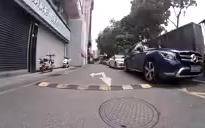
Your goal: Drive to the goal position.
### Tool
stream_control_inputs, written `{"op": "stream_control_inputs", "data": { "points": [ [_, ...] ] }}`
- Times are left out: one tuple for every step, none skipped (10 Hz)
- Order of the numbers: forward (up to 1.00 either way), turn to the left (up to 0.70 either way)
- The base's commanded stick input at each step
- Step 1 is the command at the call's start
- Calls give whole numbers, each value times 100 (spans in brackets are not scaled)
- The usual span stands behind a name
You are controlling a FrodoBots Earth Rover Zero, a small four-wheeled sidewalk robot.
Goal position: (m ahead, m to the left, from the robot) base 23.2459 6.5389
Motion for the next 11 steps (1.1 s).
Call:
{"op": "stream_control_inputs", "data": {
  "points": [
    [70,14],
    [70,14],
    [70,14],
    [70,14],
    [70,14],
    [70,14],
    [70,14],
    [70,14],
    [70,14],
    [70,14],
    [70,14]
  ]
}}
